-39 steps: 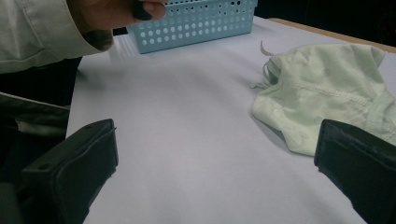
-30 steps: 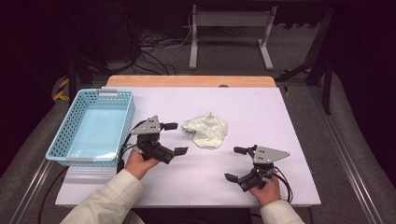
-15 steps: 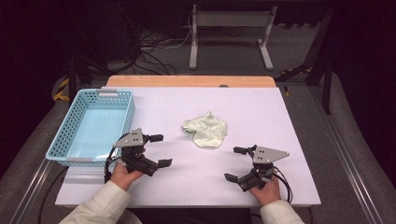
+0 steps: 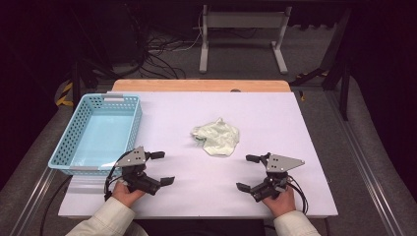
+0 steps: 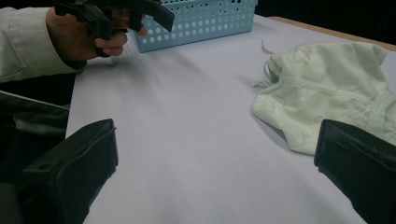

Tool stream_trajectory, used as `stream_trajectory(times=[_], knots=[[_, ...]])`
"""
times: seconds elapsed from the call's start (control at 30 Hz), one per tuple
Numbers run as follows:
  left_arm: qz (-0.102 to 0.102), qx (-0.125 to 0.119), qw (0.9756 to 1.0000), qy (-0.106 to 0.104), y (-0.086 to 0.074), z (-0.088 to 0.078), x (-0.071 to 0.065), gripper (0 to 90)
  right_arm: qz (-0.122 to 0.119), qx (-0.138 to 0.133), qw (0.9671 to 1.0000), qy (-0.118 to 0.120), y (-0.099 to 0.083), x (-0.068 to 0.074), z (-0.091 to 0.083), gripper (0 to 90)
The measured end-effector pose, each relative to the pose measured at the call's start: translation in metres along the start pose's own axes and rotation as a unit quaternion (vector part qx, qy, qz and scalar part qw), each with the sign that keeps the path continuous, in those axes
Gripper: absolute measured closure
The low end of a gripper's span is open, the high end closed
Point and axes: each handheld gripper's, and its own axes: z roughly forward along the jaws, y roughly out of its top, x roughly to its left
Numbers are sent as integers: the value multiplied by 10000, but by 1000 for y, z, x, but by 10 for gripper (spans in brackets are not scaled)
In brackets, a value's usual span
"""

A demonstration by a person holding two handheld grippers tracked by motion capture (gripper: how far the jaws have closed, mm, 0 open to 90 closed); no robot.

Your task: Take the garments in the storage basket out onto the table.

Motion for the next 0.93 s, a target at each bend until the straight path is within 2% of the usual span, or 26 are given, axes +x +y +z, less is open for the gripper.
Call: stream_trajectory(times=[0.17, 0.27, 0.33, 0.93], knots=[[-183, -20, 9995, 245, -15, -6, 3, 24, 10, 4, 10000, -9, 0, 0, 0, 2], [-161, -93, 9990, 408, -16, -9, 4, 23, 18, 7, 10000, 1, 0, 0, 0, 2], [-245, -79, 9986, 456, -17, -8, 7, 22, 23, 10, 10000, 7, 0, 0, 0, 2], [-41, -101, 9977, 667, -16, -4, 4, 20, 30, 10, 10000, 18, 0, -1, 1, 2]])
